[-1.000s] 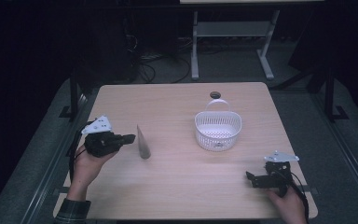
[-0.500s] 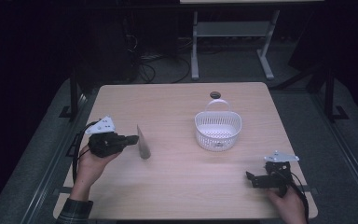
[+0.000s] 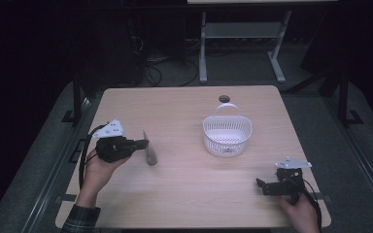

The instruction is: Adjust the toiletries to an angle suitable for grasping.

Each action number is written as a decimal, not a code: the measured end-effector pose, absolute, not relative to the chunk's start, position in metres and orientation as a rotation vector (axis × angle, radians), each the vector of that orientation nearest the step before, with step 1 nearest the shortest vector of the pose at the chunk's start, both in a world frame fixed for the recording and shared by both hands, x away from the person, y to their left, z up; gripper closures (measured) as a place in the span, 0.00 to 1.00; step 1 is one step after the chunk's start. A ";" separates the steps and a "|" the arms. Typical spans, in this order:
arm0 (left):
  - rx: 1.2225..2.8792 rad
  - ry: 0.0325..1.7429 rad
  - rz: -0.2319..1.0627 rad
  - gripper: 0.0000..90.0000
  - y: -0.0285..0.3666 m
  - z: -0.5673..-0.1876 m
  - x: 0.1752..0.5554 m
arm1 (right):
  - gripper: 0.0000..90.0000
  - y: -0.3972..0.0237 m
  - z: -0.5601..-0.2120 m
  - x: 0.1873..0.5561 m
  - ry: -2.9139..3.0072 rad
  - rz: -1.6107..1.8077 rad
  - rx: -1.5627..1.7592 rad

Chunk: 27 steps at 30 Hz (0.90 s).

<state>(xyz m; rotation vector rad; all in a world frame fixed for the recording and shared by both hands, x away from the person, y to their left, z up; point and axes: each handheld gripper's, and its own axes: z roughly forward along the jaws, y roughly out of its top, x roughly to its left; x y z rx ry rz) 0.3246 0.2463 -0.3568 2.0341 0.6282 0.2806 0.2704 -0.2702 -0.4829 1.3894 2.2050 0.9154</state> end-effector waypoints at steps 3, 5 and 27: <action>2.034 0.627 0.277 1.00 0.244 -0.357 0.325 | 0.00 -0.270 -0.483 0.270 2.205 0.915 1.389; 2.037 0.624 0.276 1.00 0.243 -0.357 0.326 | 0.00 -0.270 -0.483 0.270 2.205 0.915 1.389; 2.053 0.597 0.255 1.00 0.225 -0.361 0.330 | 0.00 -0.270 -0.483 0.270 2.205 0.916 1.390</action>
